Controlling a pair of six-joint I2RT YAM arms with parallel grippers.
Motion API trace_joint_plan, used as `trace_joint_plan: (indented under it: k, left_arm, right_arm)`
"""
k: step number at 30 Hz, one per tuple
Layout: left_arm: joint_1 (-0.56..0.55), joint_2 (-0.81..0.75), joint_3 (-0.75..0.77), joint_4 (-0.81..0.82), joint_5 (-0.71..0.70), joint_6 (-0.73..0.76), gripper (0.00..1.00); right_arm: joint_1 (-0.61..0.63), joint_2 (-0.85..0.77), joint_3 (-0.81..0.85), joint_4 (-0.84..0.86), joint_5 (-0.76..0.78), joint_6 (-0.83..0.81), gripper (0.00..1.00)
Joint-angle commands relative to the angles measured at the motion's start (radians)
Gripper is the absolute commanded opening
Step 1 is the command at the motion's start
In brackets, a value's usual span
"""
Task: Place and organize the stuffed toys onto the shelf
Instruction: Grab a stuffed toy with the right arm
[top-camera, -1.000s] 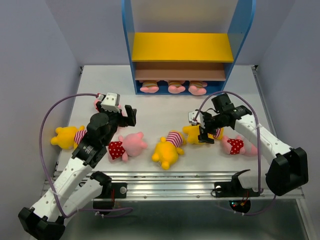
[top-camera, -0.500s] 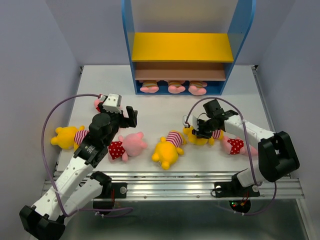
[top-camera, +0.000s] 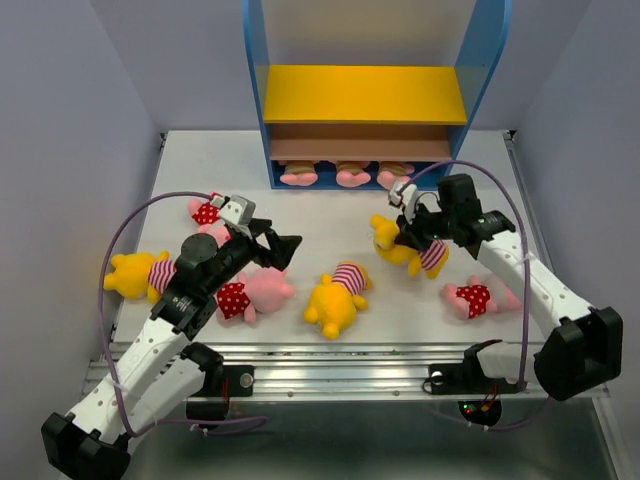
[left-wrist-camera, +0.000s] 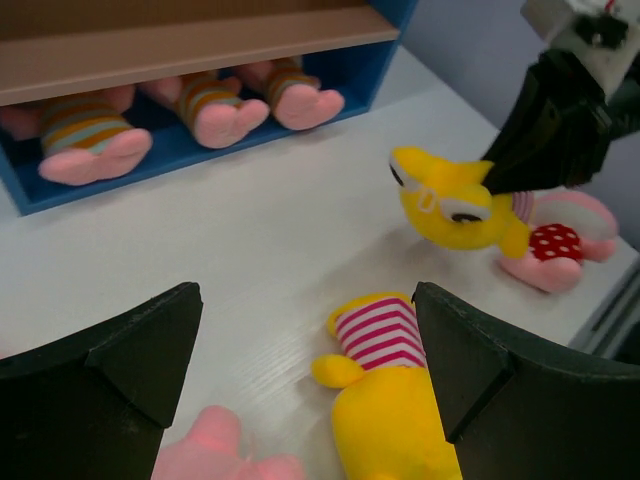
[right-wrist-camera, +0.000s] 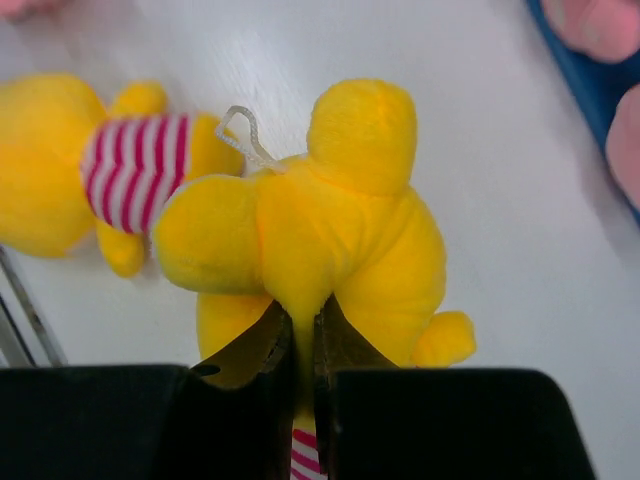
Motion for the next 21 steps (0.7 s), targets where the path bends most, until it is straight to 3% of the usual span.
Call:
trace_joint_plan:
  k: [1,4,7,8,12,14,15,16,17,19,21]
  left_arm:
    - [0.002,0.017,-0.084,0.303,0.311,-0.210,0.99]
    - [-0.006,0.034,-0.155,0.495,0.349,-0.354,0.99]
    - [-0.036,0.074,-0.167,0.593,0.337,-0.382,0.99]
    - [-0.050,0.091,-0.158,0.637,0.349,-0.383,0.99]
    - [-0.189,0.210,-0.135,0.769,0.346,-0.364,0.99]
    - [-0.237,0.249,-0.124,0.822,0.319,-0.330,0.99]
    - [-0.266,0.289,-0.114,0.873,0.316,-0.319,0.99]
    - [-0.274,0.309,-0.109,0.901,0.317,-0.310,0.99]
    - [-0.282,0.326,-0.100,0.959,0.322,-0.310,0.99]
    - [-0.291,0.372,-0.092,1.018,0.328,-0.320,0.99]
    - [-0.294,0.395,-0.084,1.097,0.331,-0.342,0.99]
  right_arm:
    - [-0.029,-0.082,0.144,0.040,-0.246,0.281,0.01]
    - [-0.061,-0.114,0.207,0.081,-0.389,0.436,0.01]
    - [-0.072,-0.144,0.229,0.207,-0.501,0.633,0.01]
    - [-0.072,-0.155,0.232,0.247,-0.531,0.764,0.01]
    - [-0.072,-0.145,0.265,0.432,-0.569,1.070,0.01]
    - [-0.072,-0.146,0.224,0.673,-0.602,1.235,0.01]
    - [-0.083,-0.148,0.198,0.768,-0.631,1.432,0.01]
    - [-0.083,-0.149,0.172,0.992,-0.641,1.533,0.01]
    - [-0.096,-0.148,0.111,1.128,-0.654,1.751,0.01]
    - [-0.106,-0.146,0.063,1.425,-0.650,1.928,0.01]
    - [-0.118,-0.145,0.016,1.578,-0.632,2.106,0.01]
